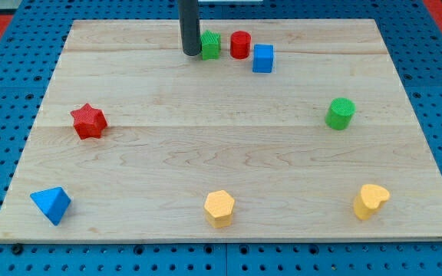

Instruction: Move the arm to the left of the red star

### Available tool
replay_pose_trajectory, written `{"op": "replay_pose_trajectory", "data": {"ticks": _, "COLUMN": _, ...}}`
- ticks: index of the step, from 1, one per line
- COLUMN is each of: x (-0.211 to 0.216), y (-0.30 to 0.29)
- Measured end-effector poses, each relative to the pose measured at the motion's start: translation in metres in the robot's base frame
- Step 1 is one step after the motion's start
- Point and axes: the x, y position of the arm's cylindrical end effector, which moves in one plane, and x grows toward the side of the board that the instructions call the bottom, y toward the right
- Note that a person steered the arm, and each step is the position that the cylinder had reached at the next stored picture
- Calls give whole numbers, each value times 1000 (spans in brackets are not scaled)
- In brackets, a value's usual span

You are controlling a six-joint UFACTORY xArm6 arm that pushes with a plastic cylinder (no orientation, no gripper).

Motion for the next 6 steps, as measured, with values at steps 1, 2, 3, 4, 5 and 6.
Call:
{"op": "replay_pose_trajectory", "data": {"ticks": 1, "x": 0, "y": 1}}
{"op": "replay_pose_trajectory", "data": {"ticks": 2, "x": 0, "y": 1}}
{"op": "replay_pose_trajectory", "data": {"ticks": 3, "x": 1, "y": -25}}
{"op": "replay_pose_trajectory", "data": {"ticks": 4, "x": 5, "y": -61}}
{"op": "replay_pose_trajectory", "data": {"ticks": 5, "x": 9, "y": -94}}
{"op": "replay_pose_trajectory", "data": {"ticks": 6, "x": 18, "y": -125}}
